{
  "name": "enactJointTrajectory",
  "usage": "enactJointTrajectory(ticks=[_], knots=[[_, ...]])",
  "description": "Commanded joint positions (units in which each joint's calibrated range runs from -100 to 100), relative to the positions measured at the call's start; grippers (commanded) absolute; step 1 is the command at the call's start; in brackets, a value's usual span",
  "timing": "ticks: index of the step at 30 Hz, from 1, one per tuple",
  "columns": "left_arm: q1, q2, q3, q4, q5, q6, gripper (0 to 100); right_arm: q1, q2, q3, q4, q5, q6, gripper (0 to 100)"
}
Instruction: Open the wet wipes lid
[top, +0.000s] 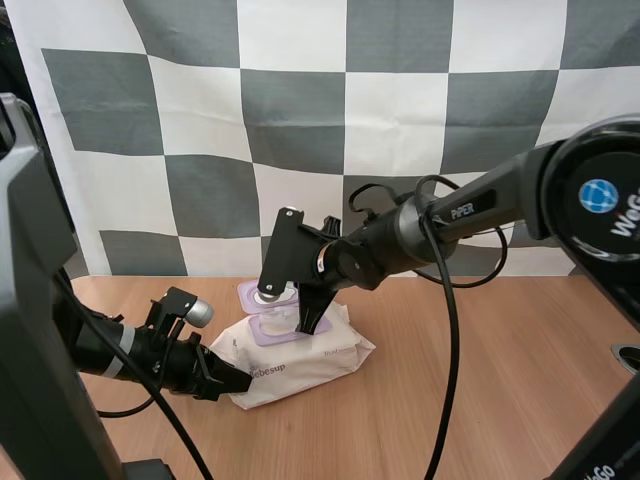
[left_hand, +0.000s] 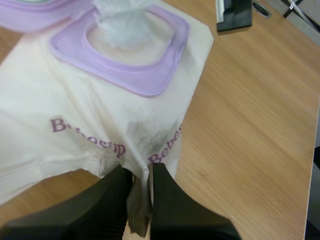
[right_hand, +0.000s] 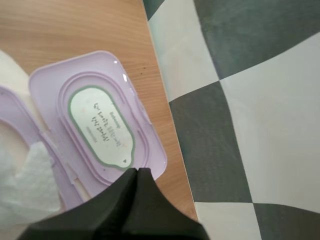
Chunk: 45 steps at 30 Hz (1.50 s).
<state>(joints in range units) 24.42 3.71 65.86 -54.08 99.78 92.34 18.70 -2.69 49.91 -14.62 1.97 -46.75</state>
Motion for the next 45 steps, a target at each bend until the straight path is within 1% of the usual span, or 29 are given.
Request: enactJointTrajectory(ticks=[1,3,4,5,7,8,9,10,12,13,14,15,17,20,21,23,25,26,28,30,32,34,35,38,40,41,43,45], knots=[[-0.01,-7.00,-0.12,-0.15,0.22,-6.35,28,0.02,-4.80,-0.05,2.84,1.51,-0.02,0],[-0.01,-11.67,-0.12,-0.15,0.22,-7.75,29,0.02,-8.13,-0.05,4.63,4.15,-0.02,0],[-0.01,-13.53,-0.12,-0.15,0.22,-8.32,33,0.02,-9.39,-0.05,5.22,6.29,-0.02,0],[-0.01,-15.88,-0.12,-0.01,0.22,-9.23,40,0.02,-10.92,-0.05,6.13,8.50,-0.02,7],[-0.01,-20.12,-0.12,-0.01,0.22,-10.82,59,0.02,-13.58,-0.05,8.37,12.56,-0.02,35],[-0.01,-22.52,-0.12,-0.01,0.22,-11.95,71,0.02,-15.04,-0.05,9.65,14.62,-0.02,53],[-0.01,-24.92,-0.12,-0.38,0.22,-13.57,82,0.02,-16.61,-0.05,10.77,16.37,0.14,68],[-0.01,-26.90,-0.12,-0.49,0.22,-14.62,87,0.02,-18.34,-0.05,11.25,17.62,0.72,72],[-0.01,-29.85,-0.12,-0.74,0.22,-15.39,90,0.02,-21.08,-0.05,11.29,19.39,1.93,69],[-0.01,-33.50,-0.12,-1.13,0.22,-15.71,91,0.02,-22.42,-0.05,11.29,19.95,2.21,66],[-0.01,-37.99,-0.42,-1.72,0.22,-15.82,91,0.02,-24.97,-0.05,11.29,20.95,2.47,60],[-0.01,-40.96,-0.97,-2.16,0.22,-16.20,91,0.02,-30.65,-0.05,11.29,22.61,2.68,55],[-0.01,-47.11,-3.00,-3.81,-0.77,-17.69,91,0.02,-36.21,-0.05,11.29,25.21,3.71,57],[-0.01,-55.46,-7.07,-8.20,-6.75,-21.05,91,-1.26,-43.85,-0.96,10.16,33.89,5.09,59],[-0.01,-57.75,-8.30,-9.84,-7.95,-22.25,91,-2.14,-45.84,-1.46,8.69,36.60,6.18,59],[-0.01,-63.46,-11.46,-14.26,-14.98,-27.84,91,-4.33,-49.00,-2.19,4.65,40.61,9.62,59],[-0.01,-67.42,-13.24,-18.11,-17.77,-31.49,91,-6.42,-52.15,-3.08,0.80,43.09,11.35,59],[-0.01,-69.67,-13.93,-20.65,-18.68,-33.87,91,-7.67,-54.72,-3.66,-0.33,43.49,12.01,59],[-0.01,-72.36,-14.06,-23.82,-19.90,-36.58,91,-9.02,-58.85,-4.38,-1.21,43.49,12.68,59],[-0.01,-74.73,-14.06,-25.04,-22.07,-39.42,91,-10.50,-64.04,-6.06,-0.52,43.49,13.13,59],[-0.01,-77.46,-14.06,-25.65,-26.42,-44.87,91,-11.97,-66.97,-6.53,1.14,42.82,13.24,59],[-0.01,-79.01,-14.06,-25.65,-27.37,-48.60,91,-12.85,-69.66,-6.53,2.76,41.68,12.89,59],[-0.01,-80.03,-14.06,-25.27,-27.21,-50.26,91,-13.05,-70.71,-6.53,4.44,41.34,12.89,58],[-0.01,-82.59,-12.56,-24.88,-27.01,-53.57,91,-13.94,-75.00,-5.49,12.38,40.58,12.89,53],[-0.01,-84.53,-10.18,-24.88,-27.01,-53.86,91,-14.92,-77.86,-3.62,16.17,39.20,12.46,46],[-0.01,-85.62,-8.94,-24.88,-27.01,-53.73,91,-15.40,-79.26,-2.18,17.60,38.54,11.86,40],[-0.01,-87.82,-5.18,-24.72,-28.70,-51.55,91,-15.91,-81.36,0.93,19.08,38.14,10.73,23],[-0.01,-89.44,-1.16,-24.49,-33.37,-49.12,91,-16.47,-82.93,5.37,19.42,37.93,9.83,6]])
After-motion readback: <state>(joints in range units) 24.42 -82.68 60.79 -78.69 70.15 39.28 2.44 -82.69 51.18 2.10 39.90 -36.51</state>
